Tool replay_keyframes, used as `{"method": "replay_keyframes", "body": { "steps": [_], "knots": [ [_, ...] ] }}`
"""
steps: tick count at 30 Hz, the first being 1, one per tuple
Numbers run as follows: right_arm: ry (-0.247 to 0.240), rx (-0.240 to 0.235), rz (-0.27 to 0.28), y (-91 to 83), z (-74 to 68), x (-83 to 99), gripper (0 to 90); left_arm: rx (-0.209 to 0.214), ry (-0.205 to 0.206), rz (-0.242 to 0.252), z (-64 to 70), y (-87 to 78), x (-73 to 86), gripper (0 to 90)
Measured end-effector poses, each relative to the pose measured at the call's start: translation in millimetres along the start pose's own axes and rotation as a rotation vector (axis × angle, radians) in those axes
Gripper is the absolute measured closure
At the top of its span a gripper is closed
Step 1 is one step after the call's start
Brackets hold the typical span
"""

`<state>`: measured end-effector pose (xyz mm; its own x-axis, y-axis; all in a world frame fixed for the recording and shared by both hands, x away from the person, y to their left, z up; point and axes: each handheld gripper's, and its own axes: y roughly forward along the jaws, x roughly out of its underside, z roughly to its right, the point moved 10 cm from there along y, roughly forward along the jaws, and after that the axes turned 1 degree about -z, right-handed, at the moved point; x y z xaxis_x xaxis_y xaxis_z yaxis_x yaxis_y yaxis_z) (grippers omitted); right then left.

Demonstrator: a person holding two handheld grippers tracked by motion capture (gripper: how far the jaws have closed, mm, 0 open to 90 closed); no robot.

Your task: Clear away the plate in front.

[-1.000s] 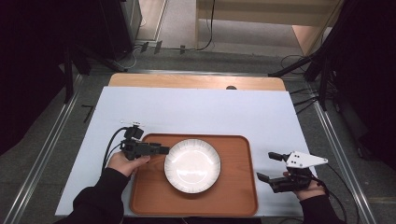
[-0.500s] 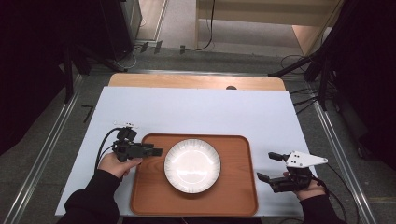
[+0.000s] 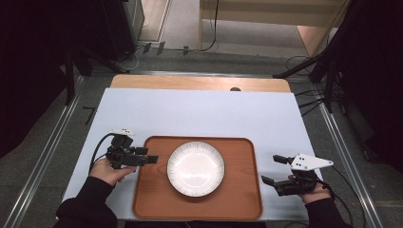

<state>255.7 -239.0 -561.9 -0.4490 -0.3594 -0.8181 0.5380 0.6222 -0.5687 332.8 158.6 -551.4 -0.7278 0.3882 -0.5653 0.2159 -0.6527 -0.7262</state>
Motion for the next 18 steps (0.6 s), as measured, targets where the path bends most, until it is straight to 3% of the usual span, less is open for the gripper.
{"method": "replay_keyframes", "body": {
  "steps": [5,12,18],
  "knots": [
    [0.002,-0.002,0.000,0.1,-0.3,0.2,13.9,0.000,0.015,0.021,-0.9,-7.0,3.2,30.2],
    [0.002,-0.001,-0.001,0.2,0.4,0.5,14.0,-0.021,0.097,0.050,-3.3,-17.8,8.9,27.7],
    [0.000,-0.002,-0.002,0.2,0.5,0.8,13.9,-0.015,0.105,0.079,-8.3,-25.1,11.9,27.3]
  ]
}}
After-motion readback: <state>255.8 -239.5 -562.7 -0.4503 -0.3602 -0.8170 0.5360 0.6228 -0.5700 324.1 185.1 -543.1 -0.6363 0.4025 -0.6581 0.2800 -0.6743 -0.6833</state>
